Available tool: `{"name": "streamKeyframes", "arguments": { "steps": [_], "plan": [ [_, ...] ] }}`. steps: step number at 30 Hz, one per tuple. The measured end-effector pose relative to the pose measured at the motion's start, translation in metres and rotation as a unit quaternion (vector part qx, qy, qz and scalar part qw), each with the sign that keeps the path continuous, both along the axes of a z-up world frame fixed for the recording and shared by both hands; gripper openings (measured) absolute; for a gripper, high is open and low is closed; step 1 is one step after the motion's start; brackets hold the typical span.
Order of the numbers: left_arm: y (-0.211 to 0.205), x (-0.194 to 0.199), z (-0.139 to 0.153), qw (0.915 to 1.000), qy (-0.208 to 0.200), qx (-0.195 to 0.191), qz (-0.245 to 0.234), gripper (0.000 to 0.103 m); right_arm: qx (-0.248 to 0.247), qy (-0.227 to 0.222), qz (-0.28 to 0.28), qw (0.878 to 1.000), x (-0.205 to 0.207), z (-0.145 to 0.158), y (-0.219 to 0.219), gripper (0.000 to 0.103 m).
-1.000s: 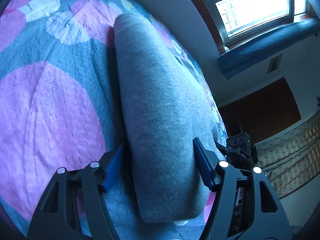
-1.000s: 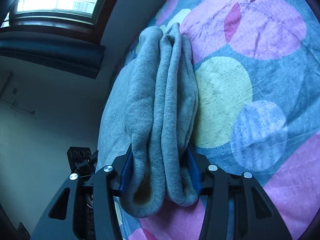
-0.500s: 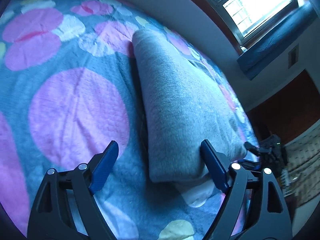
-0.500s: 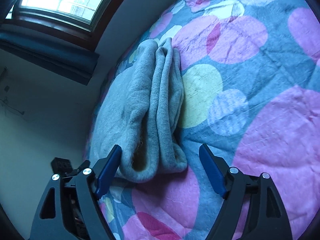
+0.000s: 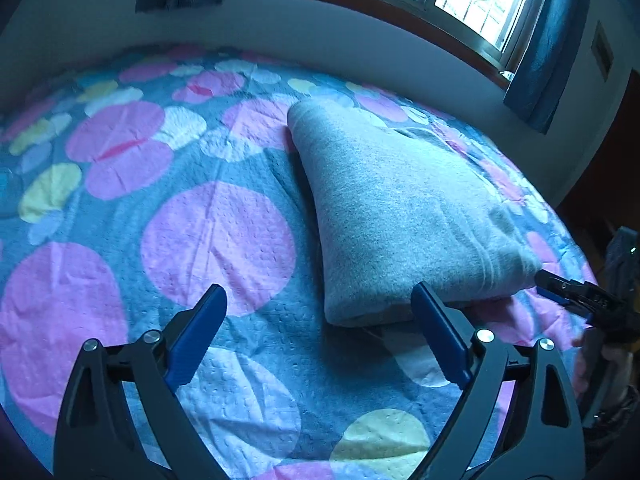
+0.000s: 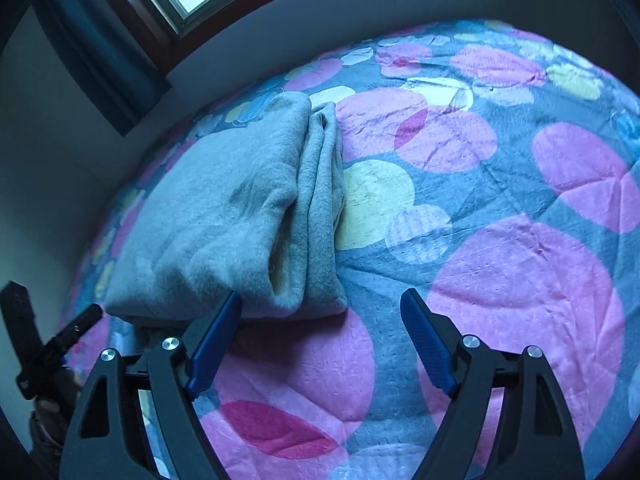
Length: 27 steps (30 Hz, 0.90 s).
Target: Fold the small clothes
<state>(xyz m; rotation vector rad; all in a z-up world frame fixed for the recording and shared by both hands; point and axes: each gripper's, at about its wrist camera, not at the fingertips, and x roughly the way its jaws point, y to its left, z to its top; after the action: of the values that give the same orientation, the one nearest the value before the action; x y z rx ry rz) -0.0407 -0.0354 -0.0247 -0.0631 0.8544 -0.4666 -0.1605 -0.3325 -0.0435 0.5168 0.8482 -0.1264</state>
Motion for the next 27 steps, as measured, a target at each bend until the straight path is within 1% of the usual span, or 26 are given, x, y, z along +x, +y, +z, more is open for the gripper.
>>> {"name": "streamKeyframes", "arguments": {
  "steps": [3, 6, 13, 17, 20, 24, 27],
  "plan": [
    [-0.004, -0.005, 0.001, 0.9994, -0.020, 0.024, 0.013, 0.097, -0.023, 0.007, 0.002, 1.000, 0.001, 0.000, 0.011, 0.081],
    [-0.006, -0.010, 0.003, 0.9985, -0.031, 0.038, 0.023, 0.097, -0.049, 0.015, 0.003, 0.999, 0.003, -0.001, 0.021, 0.081],
    [-0.008, -0.016, 0.006, 0.9966, -0.051, 0.052, 0.040, 0.101, -0.093, 0.005, 0.011, 0.996, 0.002, 0.005, 0.038, 0.081],
    [-0.012, -0.019, 0.007, 0.9955, -0.056, 0.067, 0.036, 0.101, -0.102, -0.001, 0.007, 0.995, 0.000, 0.007, 0.041, 0.081],
    [-0.015, -0.020, 0.006, 0.9954, -0.048, 0.076, 0.032, 0.101, -0.101, -0.004, 0.007, 0.995, -0.002, 0.008, 0.044, 0.081],
    [-0.011, -0.018, 0.004, 0.9965, -0.035, 0.062, 0.042, 0.101, -0.102, -0.007, 0.008, 0.995, -0.003, 0.009, 0.048, 0.081],
    [-0.009, -0.017, 0.002, 0.9958, -0.026, 0.066, 0.059, 0.101, -0.110, -0.006, 0.010, 0.994, -0.002, 0.008, 0.050, 0.081]
  ]
}}
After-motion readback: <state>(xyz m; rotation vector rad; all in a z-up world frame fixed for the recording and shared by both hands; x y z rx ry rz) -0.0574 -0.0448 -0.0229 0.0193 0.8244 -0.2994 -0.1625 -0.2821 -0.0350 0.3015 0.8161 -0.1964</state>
